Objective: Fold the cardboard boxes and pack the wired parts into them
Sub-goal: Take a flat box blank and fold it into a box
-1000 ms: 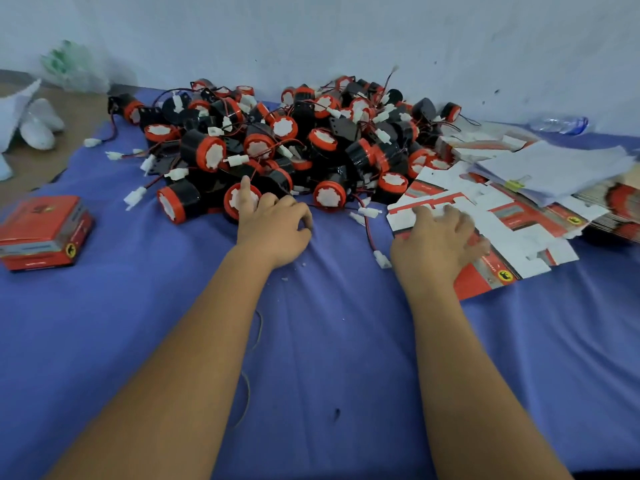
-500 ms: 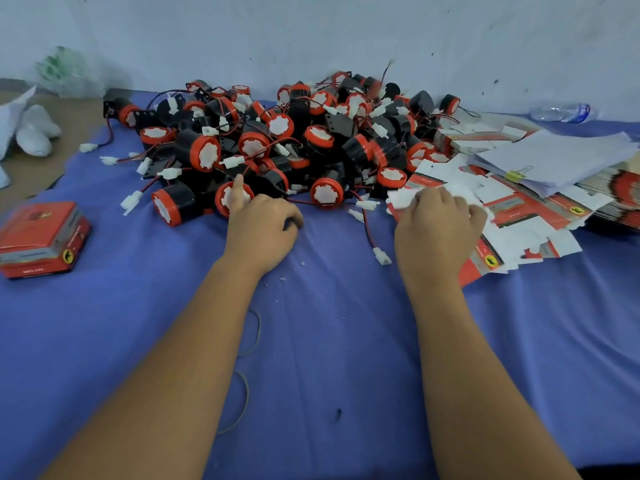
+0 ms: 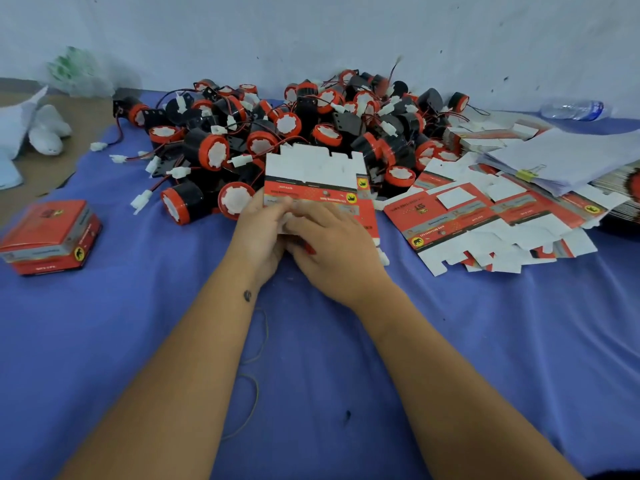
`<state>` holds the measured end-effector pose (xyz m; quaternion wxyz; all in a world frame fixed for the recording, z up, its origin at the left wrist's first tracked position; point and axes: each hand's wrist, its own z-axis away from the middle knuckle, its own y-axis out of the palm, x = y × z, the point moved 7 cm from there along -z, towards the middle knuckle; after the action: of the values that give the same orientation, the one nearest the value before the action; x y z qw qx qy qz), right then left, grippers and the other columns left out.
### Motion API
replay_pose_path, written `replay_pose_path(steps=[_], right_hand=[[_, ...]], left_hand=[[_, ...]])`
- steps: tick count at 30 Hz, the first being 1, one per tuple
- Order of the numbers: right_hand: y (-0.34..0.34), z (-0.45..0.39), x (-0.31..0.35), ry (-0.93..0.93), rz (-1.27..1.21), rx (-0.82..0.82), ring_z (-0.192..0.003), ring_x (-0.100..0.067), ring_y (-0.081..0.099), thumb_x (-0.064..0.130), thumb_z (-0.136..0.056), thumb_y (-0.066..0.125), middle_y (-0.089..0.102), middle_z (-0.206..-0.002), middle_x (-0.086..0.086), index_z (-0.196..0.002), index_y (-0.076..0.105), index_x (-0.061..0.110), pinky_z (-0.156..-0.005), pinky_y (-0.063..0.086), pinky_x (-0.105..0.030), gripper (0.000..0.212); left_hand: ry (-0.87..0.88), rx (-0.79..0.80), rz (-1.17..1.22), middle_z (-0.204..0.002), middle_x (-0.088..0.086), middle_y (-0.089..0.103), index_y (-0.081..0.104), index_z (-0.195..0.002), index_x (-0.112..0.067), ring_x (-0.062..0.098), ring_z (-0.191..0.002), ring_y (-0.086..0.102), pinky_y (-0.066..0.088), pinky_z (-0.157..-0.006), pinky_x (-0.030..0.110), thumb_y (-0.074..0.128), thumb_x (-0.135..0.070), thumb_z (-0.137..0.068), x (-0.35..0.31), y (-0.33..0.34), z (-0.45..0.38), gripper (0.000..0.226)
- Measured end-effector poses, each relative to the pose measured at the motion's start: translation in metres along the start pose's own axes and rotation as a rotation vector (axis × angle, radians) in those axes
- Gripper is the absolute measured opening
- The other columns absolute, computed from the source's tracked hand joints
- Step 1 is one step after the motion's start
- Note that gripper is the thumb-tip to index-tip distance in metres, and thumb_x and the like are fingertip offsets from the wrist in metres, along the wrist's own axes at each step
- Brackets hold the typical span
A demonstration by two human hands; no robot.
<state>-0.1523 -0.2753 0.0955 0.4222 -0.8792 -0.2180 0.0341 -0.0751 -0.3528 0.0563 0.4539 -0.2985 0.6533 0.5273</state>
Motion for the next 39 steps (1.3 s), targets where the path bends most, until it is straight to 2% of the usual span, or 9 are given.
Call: replay_pose_path(steps=[9, 16, 21, 24, 26, 28, 31, 36, 39], right_hand=[[-0.039, 0.027, -0.081, 0.709, -0.221, -0.308, -0.109, -0.016, 0.048, 0.021, -0.094, 0.059, 0.057, -0.116, -0.002, -0.118, 0.061, 0.015, -0.092, 0.045, -0.038, 0.025], [-0.015, 0.030, -0.076, 0.961, -1.104, -0.336, -0.086, -0.008, 0.072, 0.032, -0.096, 0.061, 0.075, -0.091, 0.011, -0.095, 0.068, 0.032, -0.068, 0.059, -0.026, 0.008], [-0.021, 0.038, -0.094, 1.063, -1.132, -0.362, -0.085, -0.022, 0.074, 0.046, -0.096, 0.055, 0.077, -0.088, 0.000, -0.083, 0.072, 0.027, -0.070, 0.061, -0.039, 0.029], [-0.028, 0.052, -0.110, 1.179, -1.056, -0.570, -0.070, -0.017, 0.072, 0.044, -0.099, 0.052, 0.073, -0.078, 0.001, -0.088, 0.064, 0.025, -0.055, 0.057, -0.031, 0.025], [-0.030, 0.062, -0.119, 1.250, -1.066, -0.762, -0.078, -0.016, 0.070, 0.038, -0.101, 0.050, 0.070, -0.088, -0.001, -0.094, 0.059, 0.021, -0.067, 0.059, -0.032, 0.021], [-0.028, 0.061, -0.124, 1.230, -1.274, -0.890, -0.094, -0.018, 0.069, 0.034, -0.102, 0.048, 0.067, -0.112, -0.009, -0.117, 0.055, 0.015, -0.084, 0.058, -0.033, 0.025], [-0.019, 0.055, -0.125, 1.265, -1.324, -0.718, -0.108, -0.017, 0.059, 0.034, -0.104, 0.044, 0.055, -0.131, -0.006, -0.141, 0.042, 0.010, -0.100, 0.048, -0.031, 0.045], [-0.034, 0.047, -0.103, 1.100, -0.730, -0.505, -0.086, -0.005, 0.054, 0.032, -0.100, 0.047, 0.058, -0.098, 0.006, -0.084, 0.063, 0.027, -0.083, 0.043, -0.029, 0.023], [-0.037, 0.029, -0.081, 0.805, -0.882, -0.479, -0.097, -0.001, 0.057, 0.030, -0.096, 0.055, 0.057, -0.113, 0.004, -0.101, 0.063, 0.032, -0.079, 0.048, -0.016, 0.010]], left_hand=[[0.145, -0.061, 0.085, -0.115, 0.006, 0.068, 0.059, -0.120, -0.016, 0.024, -0.107, 0.067, 0.061, -0.075, 0.038, 0.050, 0.000, -0.099, -0.018, -0.014, -0.002, 0.028], [0.100, 0.058, -0.004, -0.105, -0.001, 0.071, 0.057, -0.121, -0.018, 0.016, -0.096, 0.070, 0.060, -0.067, 0.033, 0.051, -0.006, -0.100, -0.013, -0.001, 0.000, 0.025], [0.165, -0.028, -0.014, -0.102, -0.001, 0.073, 0.063, -0.113, -0.013, 0.013, -0.093, 0.071, 0.058, -0.072, 0.028, 0.054, -0.005, -0.098, -0.019, -0.010, -0.002, 0.019], [0.166, -0.055, 0.016, -0.092, -0.005, 0.075, 0.067, -0.101, -0.017, 0.012, -0.088, 0.072, 0.057, -0.070, 0.028, 0.054, -0.003, -0.097, -0.021, -0.016, -0.004, 0.019], [0.127, -0.074, 0.030, -0.093, -0.002, 0.074, 0.066, -0.101, -0.017, 0.014, -0.088, 0.071, 0.057, -0.073, 0.031, 0.054, -0.004, -0.097, -0.017, -0.020, -0.005, 0.017], [0.100, -0.090, 0.035, -0.094, -0.002, 0.074, 0.064, -0.102, -0.017, 0.015, -0.089, 0.071, 0.057, -0.076, 0.034, 0.057, -0.005, -0.096, -0.013, -0.022, -0.006, 0.016], [0.167, -0.103, -0.003, -0.096, -0.006, 0.074, 0.066, -0.101, -0.021, 0.014, -0.094, 0.071, 0.058, -0.072, 0.032, 0.061, -0.005, -0.095, -0.018, -0.022, -0.003, 0.018], [0.229, -0.083, -0.021, -0.098, -0.012, 0.072, 0.067, -0.098, -0.027, 0.013, -0.106, 0.066, 0.056, -0.072, 0.031, 0.055, -0.003, -0.097, -0.025, -0.021, 0.000, 0.027], [0.230, -0.018, -0.043, -0.103, -0.009, 0.071, 0.066, -0.103, -0.027, 0.014, -0.109, 0.064, 0.055, -0.074, 0.029, 0.052, -0.002, -0.098, -0.027, -0.018, 0.001, 0.029]])
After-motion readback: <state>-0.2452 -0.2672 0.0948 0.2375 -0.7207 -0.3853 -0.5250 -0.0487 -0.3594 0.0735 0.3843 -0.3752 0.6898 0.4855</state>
